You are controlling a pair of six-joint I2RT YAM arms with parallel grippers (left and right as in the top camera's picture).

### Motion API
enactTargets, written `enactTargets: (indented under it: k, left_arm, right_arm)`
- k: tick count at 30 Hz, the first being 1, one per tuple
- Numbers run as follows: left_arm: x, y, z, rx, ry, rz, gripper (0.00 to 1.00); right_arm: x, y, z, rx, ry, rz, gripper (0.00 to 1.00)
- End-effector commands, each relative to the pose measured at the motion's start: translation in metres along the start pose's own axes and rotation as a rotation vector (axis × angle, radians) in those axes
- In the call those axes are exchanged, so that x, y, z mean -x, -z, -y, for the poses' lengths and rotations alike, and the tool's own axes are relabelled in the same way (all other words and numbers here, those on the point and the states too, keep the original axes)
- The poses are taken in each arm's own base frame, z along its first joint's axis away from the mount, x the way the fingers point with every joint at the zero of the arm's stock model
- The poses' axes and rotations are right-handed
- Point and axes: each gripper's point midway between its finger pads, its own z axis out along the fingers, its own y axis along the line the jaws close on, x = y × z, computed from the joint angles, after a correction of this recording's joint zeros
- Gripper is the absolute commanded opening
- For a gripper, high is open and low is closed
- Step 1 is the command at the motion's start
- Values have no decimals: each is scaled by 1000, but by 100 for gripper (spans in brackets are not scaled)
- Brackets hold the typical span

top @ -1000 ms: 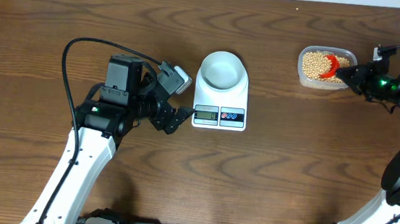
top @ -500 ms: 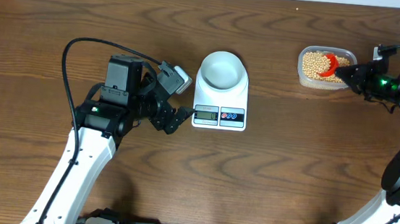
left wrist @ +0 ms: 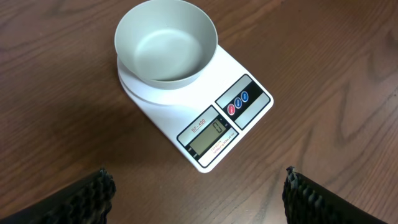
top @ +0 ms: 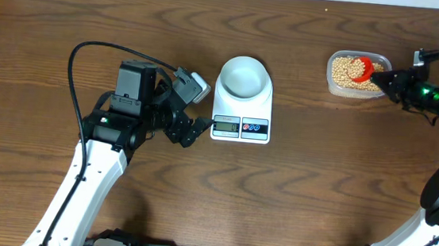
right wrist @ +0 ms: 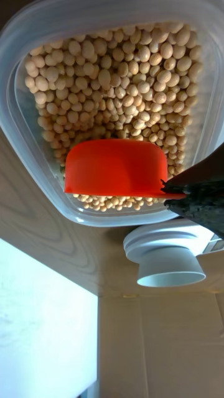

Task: Scoop item into bowl and weigh 50g on scale
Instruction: 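Tilt the red scoop upright to lift soybeans out of the tub, then carry the filled red scoop left over the grey bowl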

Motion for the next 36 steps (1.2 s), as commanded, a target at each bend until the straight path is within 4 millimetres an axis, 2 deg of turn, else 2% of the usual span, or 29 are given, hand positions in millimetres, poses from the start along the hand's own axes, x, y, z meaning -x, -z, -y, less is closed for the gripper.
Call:
enactTargets:
  k: [1,9,15,30,36]
  left_arm:
    - [-1,1,1,-2,5,5,89]
    - [-1,1,1,-3,6,5,89]
    - [-1,1,1,-3,5,5,89]
    - [-1,1,1,-3,5,5,89]
    - [-1,1,1,-3,5,5,89]
  right_arm:
    - [-3,1,-1,61,-21,-15,1]
    - [-2,2,-6,88,-13,-15,1]
    - [-1,3,-18,156,11,-22,1]
    - [-1,3,-24,185,-17,-30,1]
    - [-1,-4,-39,232,-8,-43,1]
